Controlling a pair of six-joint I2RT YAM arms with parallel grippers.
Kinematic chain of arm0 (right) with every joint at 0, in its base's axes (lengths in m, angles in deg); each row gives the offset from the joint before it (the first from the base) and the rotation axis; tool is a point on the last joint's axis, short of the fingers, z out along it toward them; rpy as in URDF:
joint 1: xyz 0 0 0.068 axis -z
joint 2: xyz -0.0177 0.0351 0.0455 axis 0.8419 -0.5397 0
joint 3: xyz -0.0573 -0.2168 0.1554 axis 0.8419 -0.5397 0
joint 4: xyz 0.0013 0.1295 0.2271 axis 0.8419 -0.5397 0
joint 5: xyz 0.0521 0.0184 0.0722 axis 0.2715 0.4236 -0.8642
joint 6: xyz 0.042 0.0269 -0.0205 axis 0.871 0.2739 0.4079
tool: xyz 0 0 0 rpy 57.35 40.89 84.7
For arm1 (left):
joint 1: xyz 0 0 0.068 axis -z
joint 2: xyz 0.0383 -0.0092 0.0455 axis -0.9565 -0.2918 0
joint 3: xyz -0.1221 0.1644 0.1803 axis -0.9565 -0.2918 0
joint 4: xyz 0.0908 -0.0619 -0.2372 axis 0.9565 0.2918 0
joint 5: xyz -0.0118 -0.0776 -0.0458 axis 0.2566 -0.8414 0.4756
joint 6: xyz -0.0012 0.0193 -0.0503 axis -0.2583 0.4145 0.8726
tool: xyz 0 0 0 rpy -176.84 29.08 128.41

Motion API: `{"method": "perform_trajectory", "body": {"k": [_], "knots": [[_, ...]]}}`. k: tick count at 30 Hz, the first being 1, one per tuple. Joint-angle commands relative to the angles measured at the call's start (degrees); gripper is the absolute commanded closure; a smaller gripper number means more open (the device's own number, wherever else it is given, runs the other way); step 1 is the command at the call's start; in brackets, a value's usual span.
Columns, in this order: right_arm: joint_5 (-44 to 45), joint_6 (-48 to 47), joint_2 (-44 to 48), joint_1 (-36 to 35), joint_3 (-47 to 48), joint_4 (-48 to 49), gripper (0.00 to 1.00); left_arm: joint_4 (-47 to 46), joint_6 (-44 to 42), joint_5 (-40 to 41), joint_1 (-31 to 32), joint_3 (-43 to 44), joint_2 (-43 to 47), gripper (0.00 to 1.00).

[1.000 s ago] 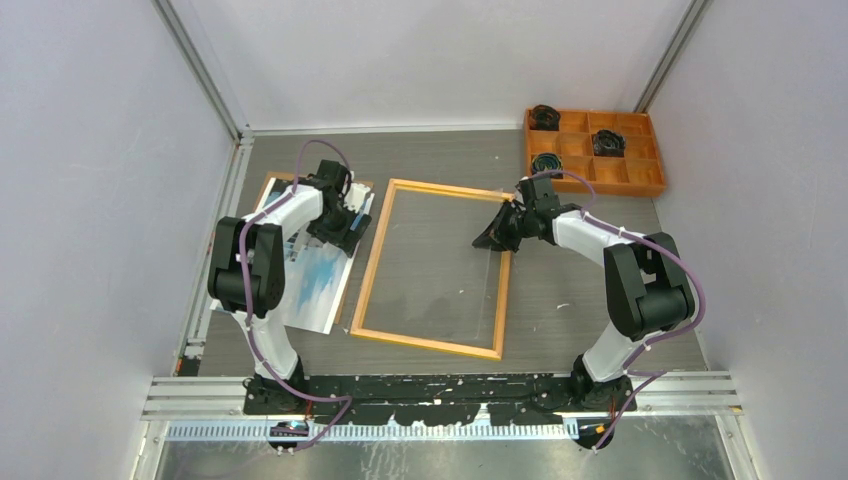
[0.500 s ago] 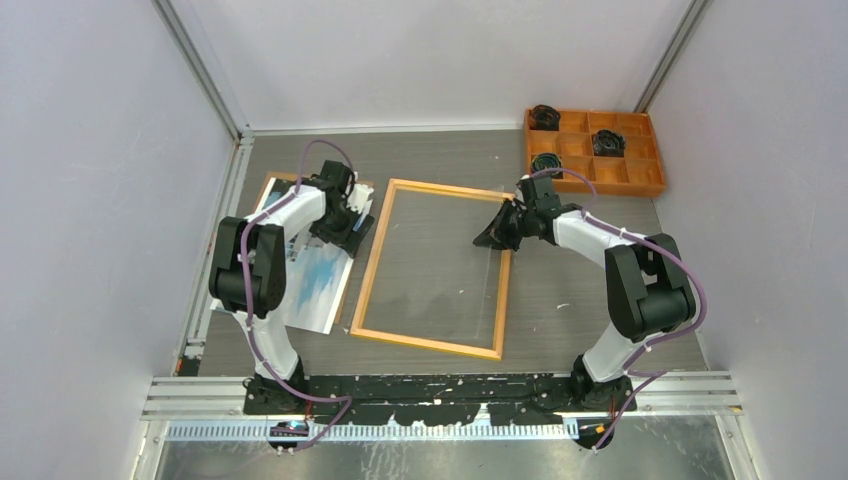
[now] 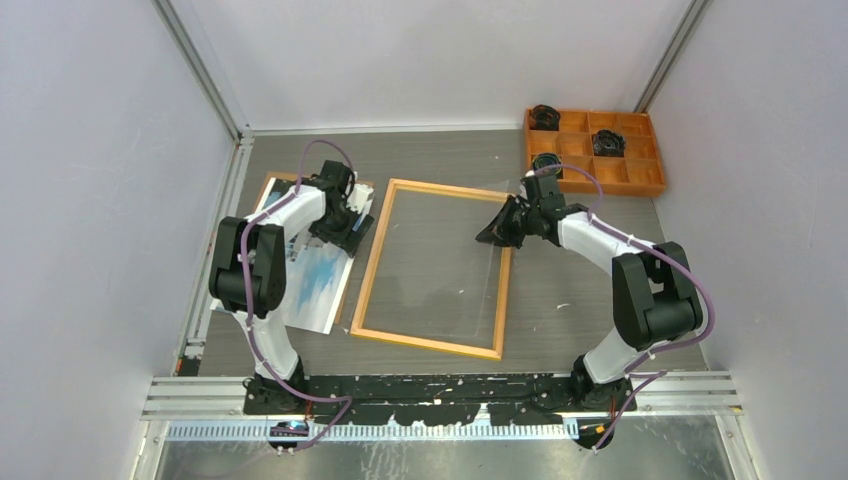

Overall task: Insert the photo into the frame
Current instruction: Place the photo frame item in the photo frame.

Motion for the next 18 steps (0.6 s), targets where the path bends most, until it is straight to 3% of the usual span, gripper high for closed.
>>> {"method": "perform_trajectory", "body": {"k": [1,18], "knots": [[2.30,0.15,2.44,0.32,-1.15,1.00,0.99,-0.29,0.22,0.69,0.26,1.33,0.85,0.22],[-1.84,-3.18,0.76,1.91,1.64,-1.47,0.99,-0.35,0.66,0.67,2.49,2.09,0.25,0.22]]}}
